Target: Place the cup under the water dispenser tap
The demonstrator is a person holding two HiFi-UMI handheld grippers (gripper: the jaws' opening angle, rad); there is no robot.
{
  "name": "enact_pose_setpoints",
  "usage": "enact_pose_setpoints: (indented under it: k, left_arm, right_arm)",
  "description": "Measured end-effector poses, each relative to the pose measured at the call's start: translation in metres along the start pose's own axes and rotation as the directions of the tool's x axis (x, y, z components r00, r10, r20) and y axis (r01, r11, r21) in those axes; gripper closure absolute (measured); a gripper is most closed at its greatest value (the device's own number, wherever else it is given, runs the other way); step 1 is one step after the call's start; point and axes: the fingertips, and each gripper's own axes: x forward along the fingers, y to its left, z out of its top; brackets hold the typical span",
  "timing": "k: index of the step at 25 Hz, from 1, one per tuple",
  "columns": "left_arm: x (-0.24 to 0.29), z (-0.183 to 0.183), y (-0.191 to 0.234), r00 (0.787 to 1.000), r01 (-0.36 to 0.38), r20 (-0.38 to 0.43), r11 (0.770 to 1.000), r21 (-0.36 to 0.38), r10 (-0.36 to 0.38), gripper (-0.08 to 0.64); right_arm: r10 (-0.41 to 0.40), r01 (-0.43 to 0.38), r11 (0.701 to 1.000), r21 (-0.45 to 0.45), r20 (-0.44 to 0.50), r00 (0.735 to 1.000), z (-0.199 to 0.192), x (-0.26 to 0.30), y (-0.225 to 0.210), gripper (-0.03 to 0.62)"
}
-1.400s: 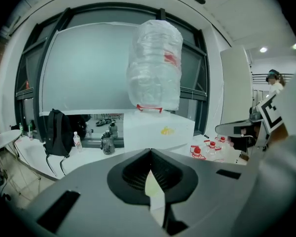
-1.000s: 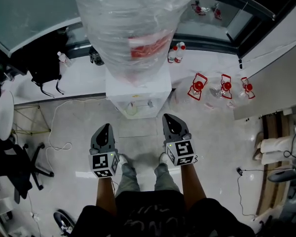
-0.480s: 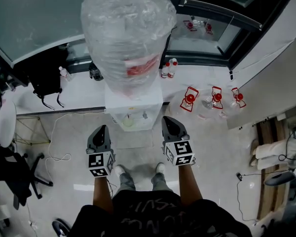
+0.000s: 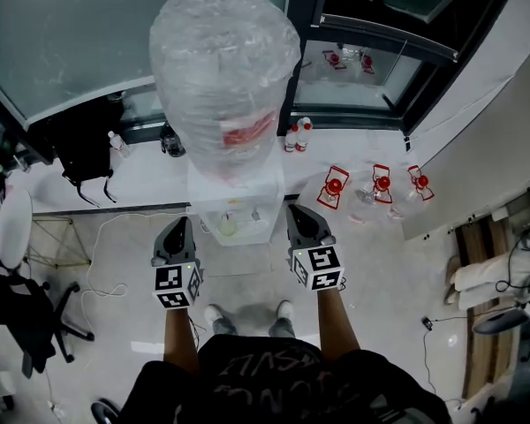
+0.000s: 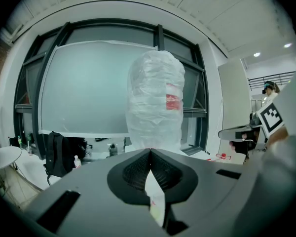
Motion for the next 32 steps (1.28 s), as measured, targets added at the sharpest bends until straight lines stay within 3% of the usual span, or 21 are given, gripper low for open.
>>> enact_pose_setpoints:
  k: [10,14,19,32]
  left_arm:
    - [-0.007,0.030,0.000,0.998,-0.006,0.056,1.000,-0.009,0.006,0.545]
    - [-0.005,0.039,-0.004,0.998,0.008,0.070,1.000,0.016,-0.009,0.545]
    - [-0.009,0.044,-0.007,0.997,0.013,0.081,1.000,-0.004,-0.013,0.545]
    - [-0.025,0.055,-0.013,0.994,0.022,0.112,1.000,-0.005,-0.021,0.545]
  right_arm:
    - [0.027,-0.025,0.998,-0.058,0.039,0.999,0.028,-0.001,0.009,0.578]
    - [0.045,-0.043,0.998,-0.045,0.044,0.998,0.033,-0.001,0.010,0.578]
    - [0.037,-0.038,0.999,0.016,0.079,0.996,0.042,-0.007,0.006,0.578]
    - [0.031,-0.026,0.997,-0.066,0.085,0.996,0.051,-0.019,0.016,0.578]
